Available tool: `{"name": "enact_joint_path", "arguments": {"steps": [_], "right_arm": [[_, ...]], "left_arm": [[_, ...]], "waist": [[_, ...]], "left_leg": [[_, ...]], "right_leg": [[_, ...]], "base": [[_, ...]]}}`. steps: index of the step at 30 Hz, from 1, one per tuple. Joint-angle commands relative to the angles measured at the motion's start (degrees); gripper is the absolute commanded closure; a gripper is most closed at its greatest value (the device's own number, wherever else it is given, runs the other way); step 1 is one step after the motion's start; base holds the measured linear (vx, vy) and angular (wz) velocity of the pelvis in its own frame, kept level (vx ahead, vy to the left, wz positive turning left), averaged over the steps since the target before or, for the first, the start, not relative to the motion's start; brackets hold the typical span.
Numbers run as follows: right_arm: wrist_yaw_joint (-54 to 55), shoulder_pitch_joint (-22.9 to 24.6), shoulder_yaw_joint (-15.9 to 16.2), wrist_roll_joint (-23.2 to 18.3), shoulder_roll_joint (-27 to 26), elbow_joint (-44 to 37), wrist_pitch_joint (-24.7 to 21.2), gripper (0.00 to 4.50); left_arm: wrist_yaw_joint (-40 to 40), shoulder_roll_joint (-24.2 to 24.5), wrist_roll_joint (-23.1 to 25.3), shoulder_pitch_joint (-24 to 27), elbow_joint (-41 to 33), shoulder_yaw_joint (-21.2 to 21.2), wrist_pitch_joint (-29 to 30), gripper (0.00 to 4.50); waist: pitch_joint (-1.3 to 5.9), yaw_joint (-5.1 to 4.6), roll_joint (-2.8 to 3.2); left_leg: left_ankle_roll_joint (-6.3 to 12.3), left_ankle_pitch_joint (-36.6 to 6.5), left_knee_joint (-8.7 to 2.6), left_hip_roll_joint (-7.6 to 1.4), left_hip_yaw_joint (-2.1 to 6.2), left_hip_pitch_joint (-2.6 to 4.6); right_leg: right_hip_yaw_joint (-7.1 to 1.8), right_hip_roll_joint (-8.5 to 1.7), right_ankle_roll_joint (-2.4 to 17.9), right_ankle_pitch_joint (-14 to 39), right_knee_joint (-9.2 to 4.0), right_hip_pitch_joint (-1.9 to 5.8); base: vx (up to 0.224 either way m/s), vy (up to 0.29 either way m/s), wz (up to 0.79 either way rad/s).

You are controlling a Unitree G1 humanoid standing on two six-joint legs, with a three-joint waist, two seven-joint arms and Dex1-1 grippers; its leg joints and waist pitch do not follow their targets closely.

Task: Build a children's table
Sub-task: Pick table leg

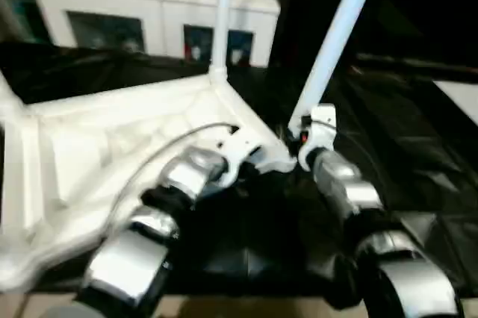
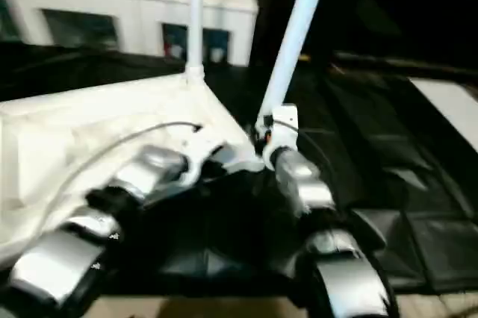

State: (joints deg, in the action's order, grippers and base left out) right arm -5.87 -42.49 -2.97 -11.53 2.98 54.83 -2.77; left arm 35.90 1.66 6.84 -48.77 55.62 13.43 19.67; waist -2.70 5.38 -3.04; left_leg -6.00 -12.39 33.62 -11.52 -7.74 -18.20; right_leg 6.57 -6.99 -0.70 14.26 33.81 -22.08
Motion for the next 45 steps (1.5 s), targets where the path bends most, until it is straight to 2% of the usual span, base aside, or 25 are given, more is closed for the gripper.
{"name": "enact_joint_path", "arguments": {"steps": [1,2,3,5,6,10,11,13,15,17,19,20,23,25,26,27,28,29,32,33,35,38,41,43,45], "right_arm": [[1.92,3.10,-0.27,0.63,-1.21,7.47,-3.52,2.64],[1.94,2.74,-0.44,0.62,-1.34,7.92,-3.18,2.64],[2.05,2.31,-0.63,0.68,-1.48,8.58,-2.71,2.64],[0.62,1.85,0.13,1.41,-1.50,8.93,-1.41,2.64],[-0.23,1.52,0.19,1.47,-1.63,9.28,-0.61,2.64],[-1.78,0.73,0.67,2.18,-1.65,10.17,0.53,2.64],[-2.29,0.49,0.52,2.41,-1.68,10.29,0.86,2.64],[-3.46,0.23,0.06,2.10,-1.72,10.13,1.25,2.64],[-5.19,-0.03,-0.41,1.63,-1.67,9.80,1.80,1.94],[-6.52,-0.27,-0.52,1.57,-1.48,9.69,2.29,1.94],[-10.42,0.02,0.44,1.65,-0.05,6.81,1.91,1.75],[-14.79,0.85,1.26,1.14,1.37,2.99,0.85,1.61],[-20.27,2.92,2.22,-0.17,3.62,-3.78,-1.60,1.30],[-24.89,5.28,2.70,-2.10,6.01,-10.61,-4.84,1.18],[-24.89,5.28,2.70,-2.10,6.01,-10.61,-4.84,1.09],[-27.26,6.71,3.06,-2.80,7.59,-14.25,-6.29,1.01],[-29.00,7.73,3.44,-3.11,8.76,-16.68,-7.20,0.94],[-32.94,10.08,4.60,-3.52,11.44,-21.57,-9.00,0.94],[-37.16,12.92,5.98,-3.72,14.71,-26.89,-10.72,0.94],[-37.42,13.13,6.04,-3.74,14.93,-27.26,-10.88,0.94],[-38.63,14.64,5.90,-3.87,16.43,-29.80,-11.84,0.94],[-39.18,16.09,5.07,-4.95,17.01,-32.99,-13.07,0.94],[-38.37,16.84,4.52,-5.99,16.49,-35.38,-15.23,1.09],[-38.27,17.08,4.58,-5.85,16.19,-35.86,-15.67,1.26],[-38.10,17.08,4.50,-5.95,15.81,-35.97,-15.87,1.39]], "left_arm": [[-1.98,-0.45,-1.12,-0.98,0.73,-1.70,-1.56,4.50],[-1.86,-0.30,-0.99,-1.08,0.99,-1.59,-1.82,4.50],[-1.90,-0.21,-0.93,-1.26,1.42,-1.48,-2.11,4.50],[-1.31,0.35,-0.81,-1.38,1.87,-1.22,-2.67,4.50],[-0.94,0.64,-0.66,-1.48,2.25,-1.22,-3.09,4.50],[-0.09,1.26,-0.13,-1.71,3.06,-1.22,-3.95,4.50],[0.02,1.39,-0.21,-1.84,3.32,-1.28,-4.06,4.50],[0.33,1.62,-0.31,-2.03,3.59,-1.30,-4.23,4.50],[0.92,1.92,-0.37,-2.25,3.89,-1.29,-4.57,4.50],[1.64,2.16,-0.43,-2.40,4.12,-1.26,-4.94,4.50],[4.88,3.04,-0.58,-2.06,3.13,-0.68,-6.03,4.50],[8.30,3.97,-0.81,-1.55,1.70,-0.06,-7.99,4.50],[12.07,5.28,-1.17,-1.13,-0.01,0.54,-8.04,4.50],[15.27,6.43,-1.89,-0.67,-1.83,0.82,-7.77,4.50],[15.27,6.43,-1.89,-0.67,-1.83,0.82,-7.77,4.50],[17.45,7.20,-2.24,-0.31,-3.17,1.26,-8.04,4.50],[19.02,7.74,-2.51,-0.02,-4.16,1.54,-7.93,4.50],[22.34,8.98,-2.95,0.55,-6.03,2.09,-7.64,4.50],[25.97,10.43,-3.34,1.23,-8.11,2.65,-7.50,4.50],[26.22,10.53,-3.35,1.28,-8.25,2.68,-7.52,4.50],[28.15,11.41,-3.34,1.76,-9.36,2.98,-7.59,4.50],[30.02,12.58,-3.13,2.66,-11.04,3.39,-7.43,4.50],[31.10,13.02,-3.50,3.65,-13.32,3.54,-6.11,4.50],[31.66,13.22,-3.62,4.15,-14.53,3.78,-5.55,4.50],[31.83,13.35,-3.58,4.37,-15.15,3.95,-5.43,4.50]], "waist": [[2.39,-0.15,0.41],[2.27,-0.33,0.29],[1.92,-0.55,0.04],[1.82,-0.75,0.22],[1.99,-0.77,0.42],[1.85,-0.77,0.30],[1.84,-0.74,0.53],[1.93,-0.70,0.27],[2.01,-0.54,0.25],[1.98,-0.46,-0.05],[2.18,-0.31,-0.48],[2.06,-0.16,-0.34],[2.24,0.00,-0.50],[2.72,0.50,-0.48],[2.73,0.50,-0.40],[2.42,0.33,-0.29],[2.47,0.44,-0.61],[2.74,0.70,-0.56],[3.36,1.24,-0.38],[3.52,1.27,-0.05],[3.87,1.33,0.03],[4.13,1.25,-0.15],[4.01,1.22,-0.08],[3.61,1.32,-0.12],[3.34,1.35,0.00]], "left_leg": [[0.14,-20.71,-5.67,-0.95,-0.64,0.33],[0.39,-21.00,-5.82,-0.96,-0.88,0.37],[0.79,-22.19,-6.09,-0.82,-1.08,-0.05],[0.83,-24.97,-6.10,-0.77,-0.91,0.13],[0.71,-25.08,-6.29,-0.95,-0.61,-0.14],[0.94,-26.39,-6.21,-0.85,-0.71,0.33],[0.95,-26.42,-6.21,-0.82,-0.69,0.36],[1.27,-25.30,-6.23,-0.77,-0.73,0.24],[1.65,-23.66,-6.34,-0.85,-0.83,0.14],[2.01,-21.93,-6.41,-0.90,-1.02,0.07],[2.26,-18.14,-6.52,-1.14,-1.07,-0.52],[2.53,-17.06,-6.64,-1.14,-1.07,-0.88],[2.96,-14.41,-6.49,-1.34,-1.44,-0.81],[3.72,-10.83,-6.19,-1.70,-1.79,-0.83],[3.86,-11.11,-6.14,-1.76,-2.01,-0.78],[3.64,-14.37,-6.26,-1.62,-2.27,-0.78],[3.34,-16.28,-6.00,-1.39,-2.36,-0.96],[3.39,-15.62,-5.91,-1.43,-2.34,-0.88],[4.78,-6.81,-5.19,-1.45,-2.86,-1.67],[5.31,-3.95,-4.96,-1.52,-2.86,-1.96],[5.86,0.03,-4.44,-1.41,-2.93,-2.17],[7.74,3.88,-3.83,-1.02,-3.03,-2.21],[7.99,1.88,-3.78,-1.10,-3.12,-2.31],[6.68,-1.80,-4.06,-1.31,-3.13,-2.25],[4.05,-6.20,-4.36,-1.44,-3.11,-2.11]], "right_leg": [[-2.81,-1.66,6.77,18.40,-5.24,0.93],[-2.89,-1.49,8.01,16.61,-5.14,0.96],[-2.88,-1.32,8.09,18.80,-5.39,1.18],[-2.76,-1.53,6.21,24.78,-6.17,1.06],[-2.75,-1.76,5.44,25.23,-6.21,1.42],[-2.77,-1.84,4.85,27.42,-6.80,0.84],[-2.75,-1.88,4.79,27.80,-6.85,0.81],[-2.70,-1.94,4.26,28.54,-7.03,1.02],[-2.74,-2.08,4.50,27.76,-7.06,1.20],[-2.89,-2.04,5.26,26.60,-7.00,1.19],[-3.12,-2.20,6.27,23.61,-6.44,1.86],[-3.13,-2.06,6.48,22.26,-6.18,2.14],[-3.55,-2.16,7.75,20.09,-5.80,1.92],[-3.65,-1.89,9.43,14.74,-5.17,1.99],[-3.69,-1.88,10.19,14.01,-5.07,1.67],[-3.59,-1.64,10.65,17.09,-5.51,1.17],[-3.72,-1.67,9.88,19.68,-5.70,0.98],[-3.82,-1.75,9.86,18.68,-5.50,1.07],[-3.94,-1.27,13.35,3.84,-3.57,1.50],[-3.82,-1.13,14.42,-0.51,-2.98,1.81],[-3.79,-1.06,16.31,-7.07,-2.10,2.11],[-3.90,-0.68,18.37,-14.88,-1.22,2.34],[-3.88,-0.85,18.35,-11.88,-1.48,2.22],[-3.89,-0.98,17.21,-5.83,-2.03,2.04],[-3.97,-1.08,15.16,1.92,-2.76,1.75]], "base": [[-0.018,-0.010,0.22],[0.000,0.000,0.00],[0.000,0.000,0.00],[0.000,0.000,0.00],[0.000,0.000,0.00],[0.000,0.000,0.00],[0.000,0.000,0.00],[0.000,0.000,0.00],[0.000,0.000,0.00],[0.000,0.000,0.00],[0.000,0.000,0.00],[0.000,0.000,0.00],[0.000,0.000,0.00],[0.000,0.000,0.00],[0.000,0.000,0.00],[0.000,0.000,0.00],[0.000,0.000,0.00],[0.073,-0.034,0.11],[0.069,-0.030,0.08],[0.054,-0.024,0.04],[0.032,0.000,0.00],[0.039,0.002,0.00],[0.000,0.000,0.00],[0.000,0.000,0.00],[0.000,0.000,0.00]]}}
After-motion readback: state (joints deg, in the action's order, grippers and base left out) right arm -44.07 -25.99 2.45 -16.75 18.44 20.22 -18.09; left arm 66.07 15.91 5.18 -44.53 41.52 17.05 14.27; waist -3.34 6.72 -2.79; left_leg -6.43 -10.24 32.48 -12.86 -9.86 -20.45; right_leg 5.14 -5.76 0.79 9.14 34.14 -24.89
